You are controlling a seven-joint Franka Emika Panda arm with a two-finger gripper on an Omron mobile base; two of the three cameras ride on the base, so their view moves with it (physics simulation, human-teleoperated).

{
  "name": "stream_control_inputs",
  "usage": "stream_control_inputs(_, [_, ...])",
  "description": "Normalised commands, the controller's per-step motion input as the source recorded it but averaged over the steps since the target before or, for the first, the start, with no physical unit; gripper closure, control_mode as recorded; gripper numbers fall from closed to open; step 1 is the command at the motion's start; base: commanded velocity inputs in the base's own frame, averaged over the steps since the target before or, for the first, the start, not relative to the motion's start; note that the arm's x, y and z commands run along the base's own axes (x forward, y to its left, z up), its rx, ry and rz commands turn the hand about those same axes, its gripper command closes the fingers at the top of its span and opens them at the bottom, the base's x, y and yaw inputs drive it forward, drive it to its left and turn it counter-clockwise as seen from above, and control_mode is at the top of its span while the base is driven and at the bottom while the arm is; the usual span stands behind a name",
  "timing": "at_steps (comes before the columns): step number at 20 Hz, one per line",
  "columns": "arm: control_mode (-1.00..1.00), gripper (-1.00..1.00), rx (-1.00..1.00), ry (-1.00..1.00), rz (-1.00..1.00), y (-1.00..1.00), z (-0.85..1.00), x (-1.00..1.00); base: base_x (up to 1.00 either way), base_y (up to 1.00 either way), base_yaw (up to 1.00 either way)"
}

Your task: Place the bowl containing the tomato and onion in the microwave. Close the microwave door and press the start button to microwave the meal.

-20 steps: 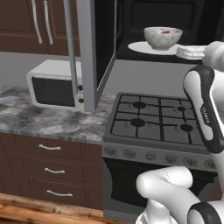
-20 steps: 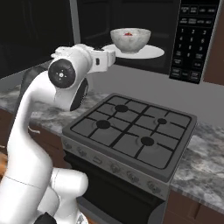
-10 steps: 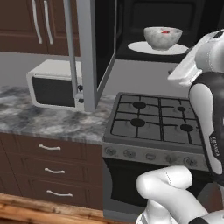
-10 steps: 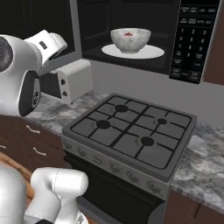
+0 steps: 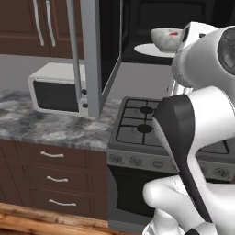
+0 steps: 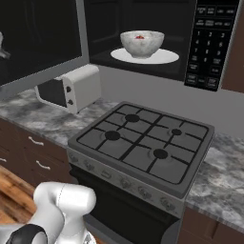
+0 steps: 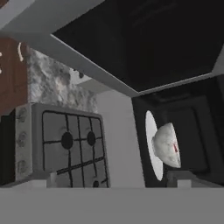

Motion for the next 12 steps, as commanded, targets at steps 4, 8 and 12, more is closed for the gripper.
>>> stream_control_inputs(4, [-1.0, -1.0, -0.52, -0.35, 0.0, 0.78, -0.46, -0.91, 0.0, 0.0, 0.0])
stream_control_inputs(8, [-1.0, -1.0, -0.42, -0.31, 0.0, 0.86, -0.08, -0.81, 0.0, 0.0, 0.0])
stream_control_inputs(12, [-1.0, -1.0, -0.27, -0.14, -0.03, 0.92, 0.01, -0.2, 0.0, 0.0, 0.0])
